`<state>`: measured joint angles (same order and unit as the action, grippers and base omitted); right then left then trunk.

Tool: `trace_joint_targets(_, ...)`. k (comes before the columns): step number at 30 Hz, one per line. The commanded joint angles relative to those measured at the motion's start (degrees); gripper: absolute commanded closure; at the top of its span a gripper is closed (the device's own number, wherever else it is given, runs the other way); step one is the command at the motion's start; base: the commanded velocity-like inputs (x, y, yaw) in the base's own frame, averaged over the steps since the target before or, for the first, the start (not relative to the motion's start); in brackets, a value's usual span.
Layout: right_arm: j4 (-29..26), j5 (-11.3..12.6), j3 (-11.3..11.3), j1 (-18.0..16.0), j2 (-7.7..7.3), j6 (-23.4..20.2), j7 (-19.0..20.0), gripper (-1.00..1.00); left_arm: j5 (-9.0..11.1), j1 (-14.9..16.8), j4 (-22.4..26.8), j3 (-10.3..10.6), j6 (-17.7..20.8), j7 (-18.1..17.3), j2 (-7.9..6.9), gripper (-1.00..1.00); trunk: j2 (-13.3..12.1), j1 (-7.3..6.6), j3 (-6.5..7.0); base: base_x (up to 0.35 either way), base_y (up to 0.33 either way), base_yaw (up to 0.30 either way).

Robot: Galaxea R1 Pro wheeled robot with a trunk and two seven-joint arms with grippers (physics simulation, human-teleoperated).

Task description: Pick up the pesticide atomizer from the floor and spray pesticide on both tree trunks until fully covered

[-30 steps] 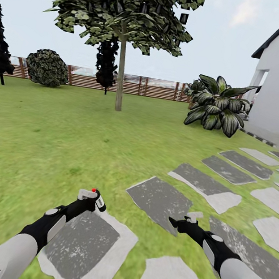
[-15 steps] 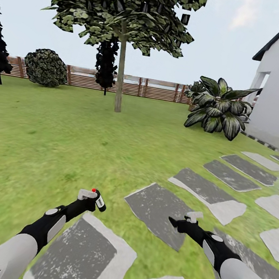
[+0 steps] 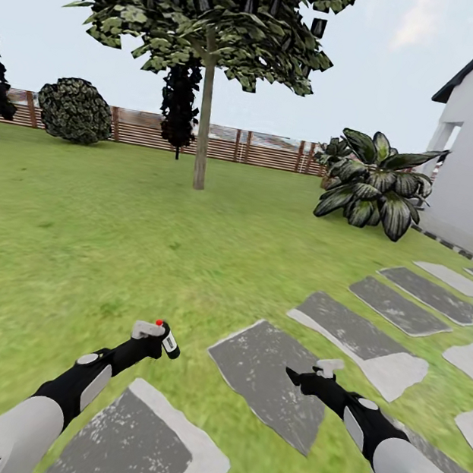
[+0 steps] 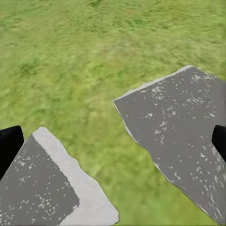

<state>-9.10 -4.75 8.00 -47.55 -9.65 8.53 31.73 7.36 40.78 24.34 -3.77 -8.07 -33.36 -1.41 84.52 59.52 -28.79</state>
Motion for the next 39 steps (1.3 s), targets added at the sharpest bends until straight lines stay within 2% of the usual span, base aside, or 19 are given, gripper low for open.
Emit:
trace_joint_targets(1, 0.0, 0.0, 0.0, 0.0, 0.0, 0.0, 0.0, -1.0, 0.0, 0.0, 0.0, 0.0, 0.0, 0.0, 0.0, 1.0, 0.0, 0.0, 0.0, 0.35, 0.0, 0.0)
trace_joint_targets(24, 0.0, 0.0, 0.0, 0.0, 0.0, 0.0, 0.0, -1.0, 0.0, 0.0, 0.0, 0.0, 0.0, 0.0, 0.0, 1.0, 0.0, 0.0, 0.0, 0.35, 0.001, 0.0)
trace_joint_targets(39, 0.0, 0.0, 0.0, 0.0, 0.0, 0.0, 0.0, -1.0, 0.0, 0.0, -0.1, 0.0, 0.0, 0.0, 0.0, 1.0, 0.0, 0.0, 0.0, 0.35, 0.08, 0.0)
